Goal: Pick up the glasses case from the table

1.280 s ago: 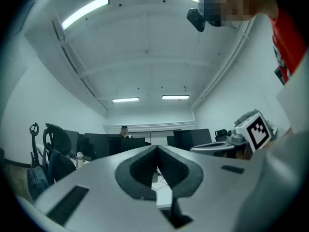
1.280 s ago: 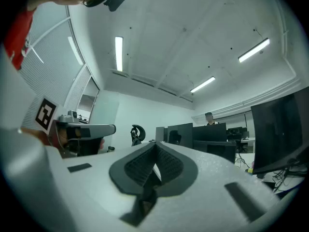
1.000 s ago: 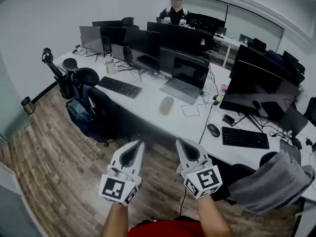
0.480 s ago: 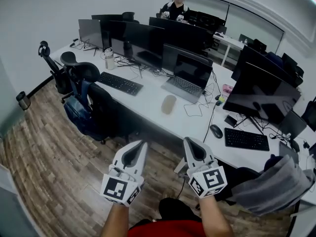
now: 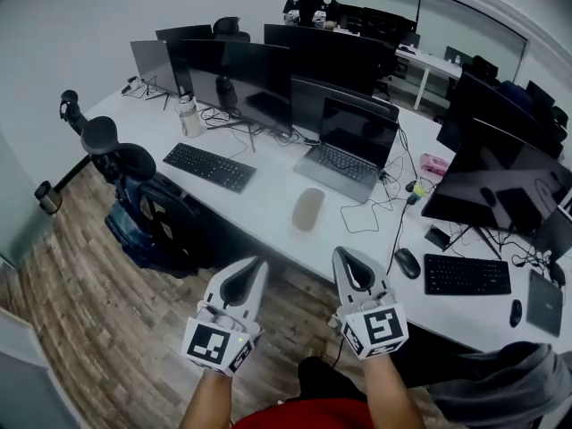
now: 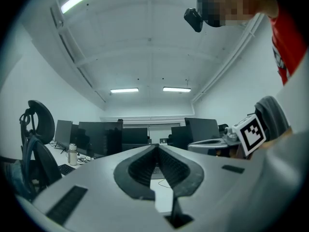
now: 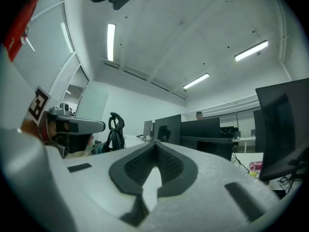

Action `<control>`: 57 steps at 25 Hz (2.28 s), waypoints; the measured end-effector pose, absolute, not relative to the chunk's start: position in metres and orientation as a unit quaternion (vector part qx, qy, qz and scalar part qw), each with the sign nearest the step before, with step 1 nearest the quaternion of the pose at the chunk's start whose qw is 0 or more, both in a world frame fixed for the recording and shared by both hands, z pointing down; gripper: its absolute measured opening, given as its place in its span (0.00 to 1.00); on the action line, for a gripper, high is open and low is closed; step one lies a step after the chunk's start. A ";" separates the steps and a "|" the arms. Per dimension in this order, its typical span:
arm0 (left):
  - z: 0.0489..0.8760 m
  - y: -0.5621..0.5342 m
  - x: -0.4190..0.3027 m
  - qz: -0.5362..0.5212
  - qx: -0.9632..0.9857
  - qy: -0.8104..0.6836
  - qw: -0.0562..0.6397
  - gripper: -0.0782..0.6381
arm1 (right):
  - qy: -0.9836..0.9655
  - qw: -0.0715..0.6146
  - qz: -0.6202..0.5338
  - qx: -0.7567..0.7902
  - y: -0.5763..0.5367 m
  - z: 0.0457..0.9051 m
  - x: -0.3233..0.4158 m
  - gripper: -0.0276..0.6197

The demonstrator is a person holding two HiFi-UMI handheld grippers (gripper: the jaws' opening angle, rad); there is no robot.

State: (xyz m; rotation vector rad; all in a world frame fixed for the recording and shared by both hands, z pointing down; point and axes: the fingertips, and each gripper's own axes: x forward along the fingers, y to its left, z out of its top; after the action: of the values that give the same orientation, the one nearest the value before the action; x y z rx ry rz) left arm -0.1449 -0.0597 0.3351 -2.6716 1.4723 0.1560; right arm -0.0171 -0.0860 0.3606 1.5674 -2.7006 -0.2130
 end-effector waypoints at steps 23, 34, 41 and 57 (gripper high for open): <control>0.496 -0.345 -0.050 -0.122 -0.849 0.506 -0.088 0.50 | -0.876 0.042 -0.015 0.481 -0.289 0.418 0.043 0.05; 0.599 -0.401 -0.026 -0.262 -0.824 0.474 -0.167 0.61 | -0.849 0.065 -0.001 0.525 -0.319 0.432 0.066 0.05; 0.629 -0.408 -0.018 -0.296 -0.811 0.462 -0.204 0.65 | -0.837 0.069 0.014 0.543 -0.327 0.441 0.078 0.05; 0.599 -0.402 -0.013 -0.267 -0.832 0.443 -0.203 0.65 | -0.826 0.054 0.034 0.560 -0.323 0.449 0.092 0.05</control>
State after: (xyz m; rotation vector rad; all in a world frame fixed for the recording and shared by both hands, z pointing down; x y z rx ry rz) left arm -0.0129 -0.4021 0.5994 -3.0148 1.6055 -0.9661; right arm 0.0924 -0.3226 0.4486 1.7017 -2.5094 0.1038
